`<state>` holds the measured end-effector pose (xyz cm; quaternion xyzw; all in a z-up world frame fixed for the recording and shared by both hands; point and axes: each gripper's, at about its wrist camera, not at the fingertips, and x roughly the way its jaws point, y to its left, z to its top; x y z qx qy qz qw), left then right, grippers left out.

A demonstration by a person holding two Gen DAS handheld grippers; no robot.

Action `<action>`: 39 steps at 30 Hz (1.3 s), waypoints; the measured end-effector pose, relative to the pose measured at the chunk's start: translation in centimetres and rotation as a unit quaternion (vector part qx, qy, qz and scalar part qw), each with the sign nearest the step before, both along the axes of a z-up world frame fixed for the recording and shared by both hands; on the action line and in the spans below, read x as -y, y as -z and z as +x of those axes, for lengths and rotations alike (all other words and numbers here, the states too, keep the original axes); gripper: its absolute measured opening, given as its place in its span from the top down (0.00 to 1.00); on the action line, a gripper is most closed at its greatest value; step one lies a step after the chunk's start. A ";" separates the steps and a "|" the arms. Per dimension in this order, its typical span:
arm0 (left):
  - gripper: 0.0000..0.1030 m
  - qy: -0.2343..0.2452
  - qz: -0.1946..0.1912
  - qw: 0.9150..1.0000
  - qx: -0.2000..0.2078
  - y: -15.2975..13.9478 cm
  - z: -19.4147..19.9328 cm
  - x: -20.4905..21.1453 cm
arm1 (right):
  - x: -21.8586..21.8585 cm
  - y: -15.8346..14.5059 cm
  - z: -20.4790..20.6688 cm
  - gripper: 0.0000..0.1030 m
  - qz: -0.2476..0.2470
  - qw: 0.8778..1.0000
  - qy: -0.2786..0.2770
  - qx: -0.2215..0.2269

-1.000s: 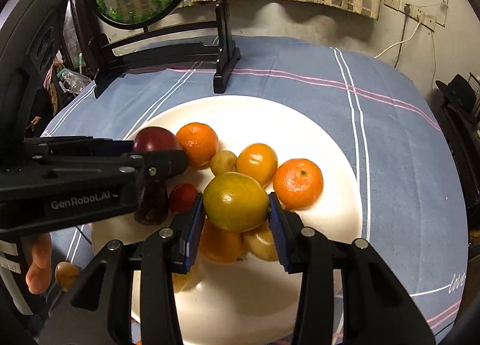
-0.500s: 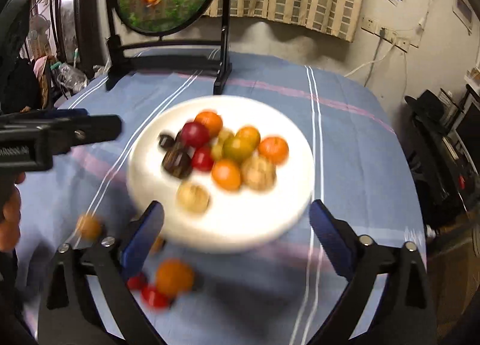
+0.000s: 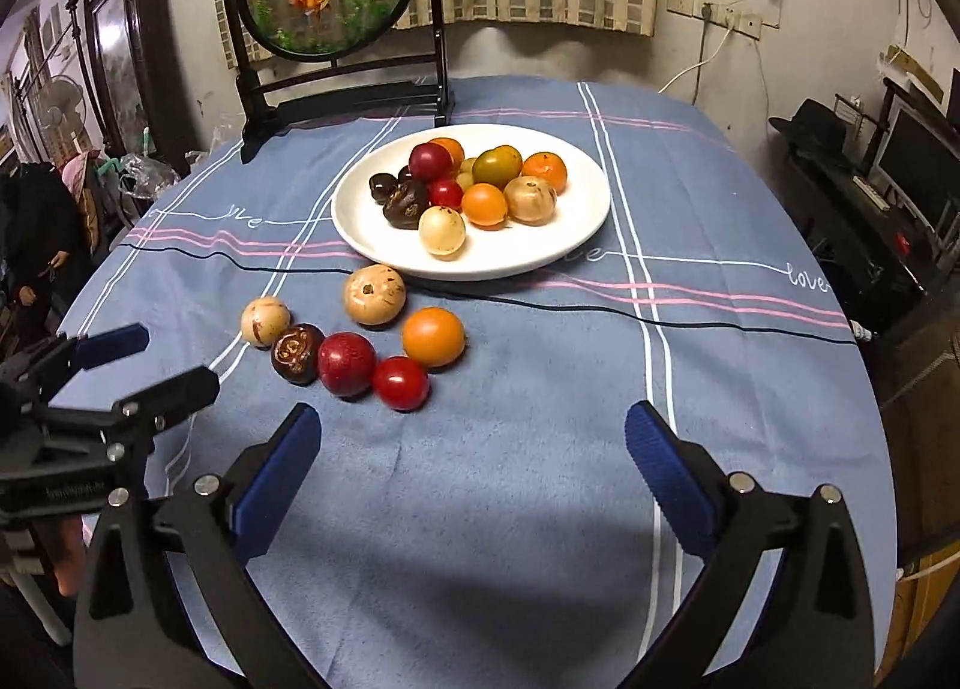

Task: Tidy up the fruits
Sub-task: 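Grasp a red tomato with the right tool while the left tool grasps the pale speckled fruit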

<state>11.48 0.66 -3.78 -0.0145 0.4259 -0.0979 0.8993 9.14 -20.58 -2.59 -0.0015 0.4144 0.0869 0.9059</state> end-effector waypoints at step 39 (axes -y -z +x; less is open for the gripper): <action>0.08 0.027 0.057 0.998 -0.023 2.7 3.6 -4.3 | -3.4 5.4 4.2 0.68 0.033 0.995 -0.070 -0.067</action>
